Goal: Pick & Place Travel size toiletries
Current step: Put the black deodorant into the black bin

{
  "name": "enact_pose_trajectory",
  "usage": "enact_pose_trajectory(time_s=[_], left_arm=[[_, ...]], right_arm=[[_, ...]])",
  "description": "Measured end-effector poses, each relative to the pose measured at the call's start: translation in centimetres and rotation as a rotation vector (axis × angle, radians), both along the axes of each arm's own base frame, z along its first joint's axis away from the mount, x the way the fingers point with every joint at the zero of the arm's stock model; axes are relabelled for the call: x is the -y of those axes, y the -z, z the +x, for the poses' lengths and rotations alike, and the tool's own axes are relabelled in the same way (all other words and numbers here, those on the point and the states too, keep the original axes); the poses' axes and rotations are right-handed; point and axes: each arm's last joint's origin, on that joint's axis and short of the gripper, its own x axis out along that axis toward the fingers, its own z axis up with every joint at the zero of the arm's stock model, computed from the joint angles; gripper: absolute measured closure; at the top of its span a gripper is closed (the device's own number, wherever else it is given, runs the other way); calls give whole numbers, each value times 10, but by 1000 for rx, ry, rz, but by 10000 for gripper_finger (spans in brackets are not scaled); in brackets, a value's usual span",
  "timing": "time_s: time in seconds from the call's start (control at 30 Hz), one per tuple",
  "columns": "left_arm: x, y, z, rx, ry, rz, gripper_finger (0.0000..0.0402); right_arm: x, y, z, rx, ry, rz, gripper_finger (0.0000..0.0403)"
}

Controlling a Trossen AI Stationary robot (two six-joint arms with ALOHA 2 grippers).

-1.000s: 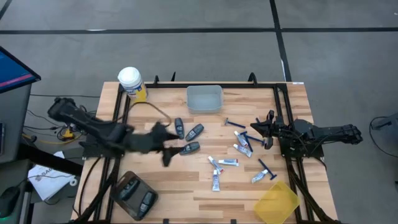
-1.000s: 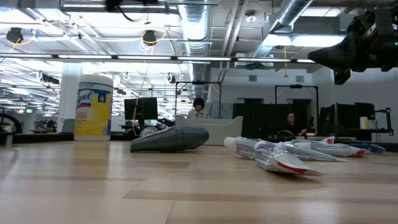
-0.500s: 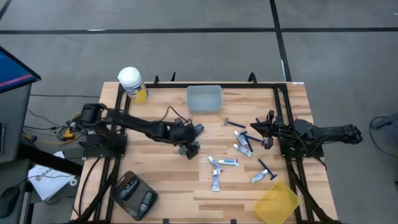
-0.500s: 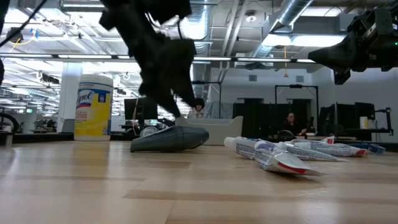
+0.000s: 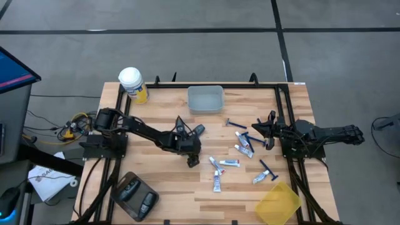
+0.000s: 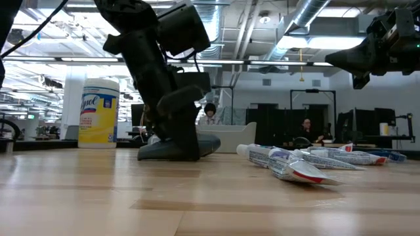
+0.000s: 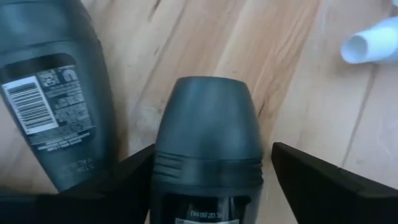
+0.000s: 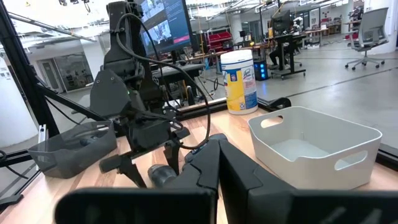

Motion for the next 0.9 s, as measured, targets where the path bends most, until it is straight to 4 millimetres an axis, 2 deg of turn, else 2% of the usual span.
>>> enact_pose_trajectory(time_s=[0.27,0.57,0.7,0.9], left_arm=[[-2,0,0,-3,-24,13,201],[-1,-4,-2,9,-70,-48,201],[0,-26,-9,35,-105,-112,201],[9,-78,-43,26,-209,-301,201]], right_arm=[[0,0,0,0,0,0,403],[0,0,0,0,0,0,403],[0,0,0,0,0,0,403],[0,0,0,0,0,0,403]])
